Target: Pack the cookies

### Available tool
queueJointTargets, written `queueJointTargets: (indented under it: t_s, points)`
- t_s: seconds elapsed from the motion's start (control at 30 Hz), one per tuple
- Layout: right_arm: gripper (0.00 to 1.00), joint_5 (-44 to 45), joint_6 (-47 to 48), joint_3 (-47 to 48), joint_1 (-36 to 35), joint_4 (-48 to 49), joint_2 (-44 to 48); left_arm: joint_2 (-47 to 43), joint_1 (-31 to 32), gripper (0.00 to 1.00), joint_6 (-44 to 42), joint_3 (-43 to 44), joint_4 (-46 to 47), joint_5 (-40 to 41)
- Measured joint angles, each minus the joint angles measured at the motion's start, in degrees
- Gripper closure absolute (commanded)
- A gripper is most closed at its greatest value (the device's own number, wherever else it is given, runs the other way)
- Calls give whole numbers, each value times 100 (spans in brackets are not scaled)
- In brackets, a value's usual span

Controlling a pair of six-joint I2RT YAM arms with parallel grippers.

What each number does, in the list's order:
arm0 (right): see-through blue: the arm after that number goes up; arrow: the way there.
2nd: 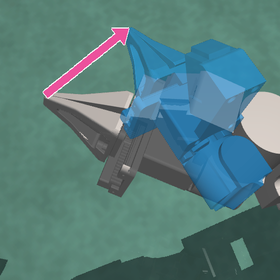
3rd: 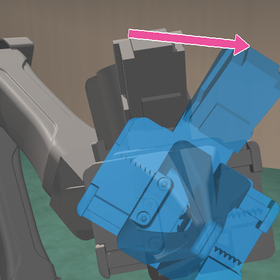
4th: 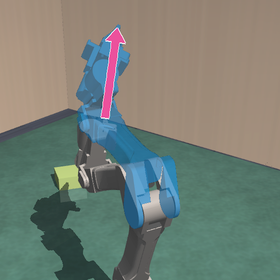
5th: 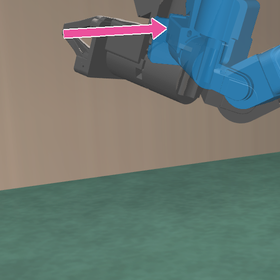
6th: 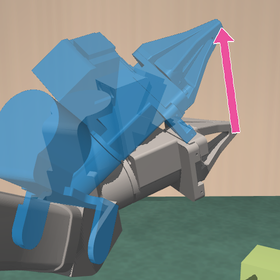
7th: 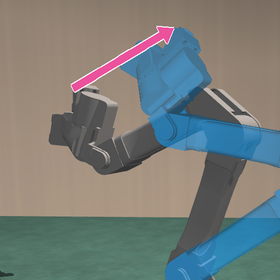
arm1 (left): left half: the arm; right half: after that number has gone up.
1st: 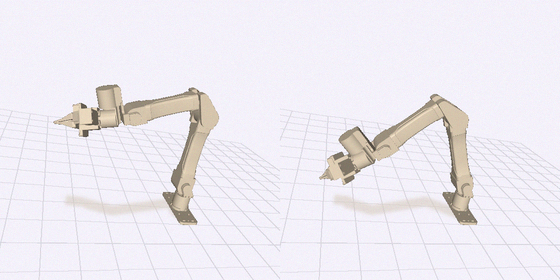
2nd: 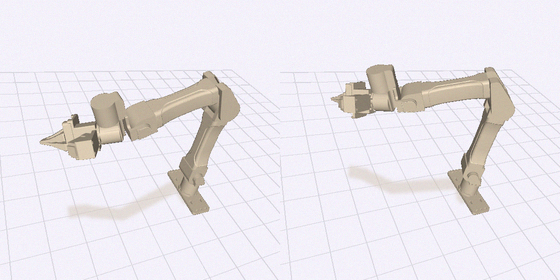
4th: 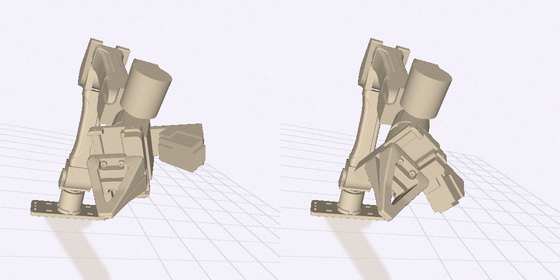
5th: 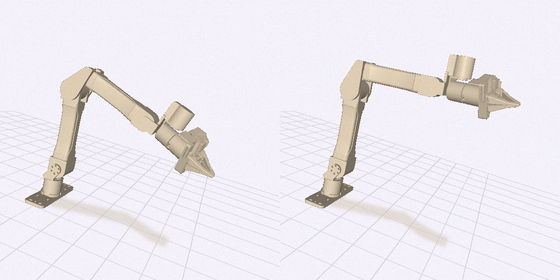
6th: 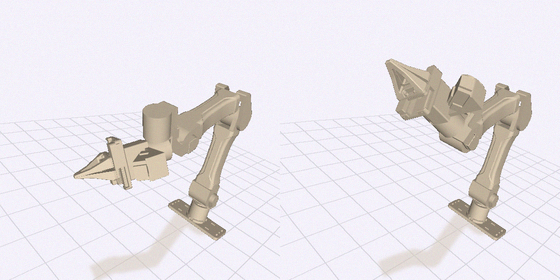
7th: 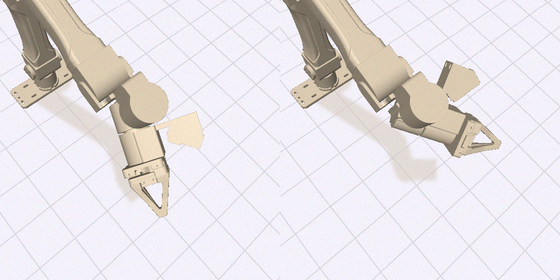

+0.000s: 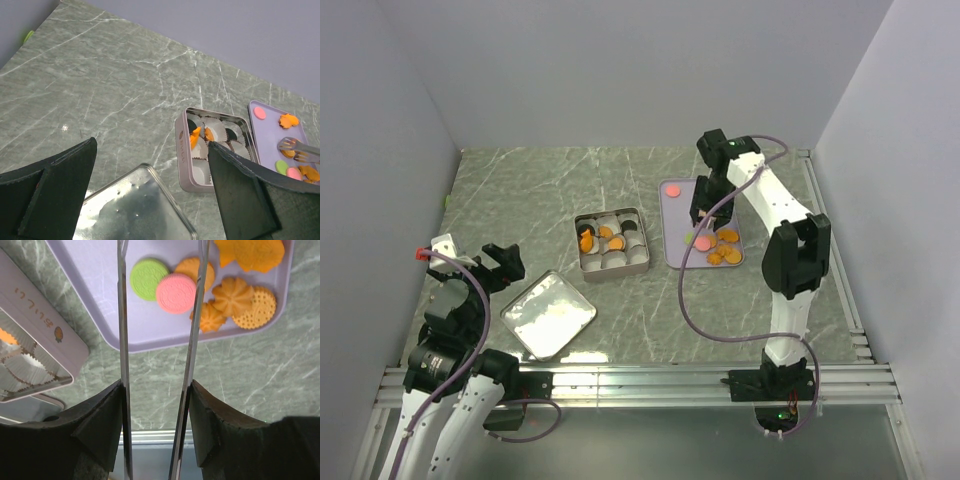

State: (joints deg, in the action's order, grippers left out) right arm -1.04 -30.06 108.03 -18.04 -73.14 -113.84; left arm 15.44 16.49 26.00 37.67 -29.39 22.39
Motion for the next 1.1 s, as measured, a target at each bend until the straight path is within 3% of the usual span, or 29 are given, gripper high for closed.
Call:
queueJointTargets:
  t_s: [0.23,0.47,0.77,1.1]
  points:
    - [43,0,28,293,9,-55,-181,9,0,0,0,0,0,44]
    - [59,4,72,339,9,-76,-186,11,0,0,0,0,0,61]
    - [67,-13,81,385,9,-157,-195,11,0,0,0,0,0,90]
    - [68,-564,44,960,-17,-334,-131,11,0,1,-4,0,0,81]
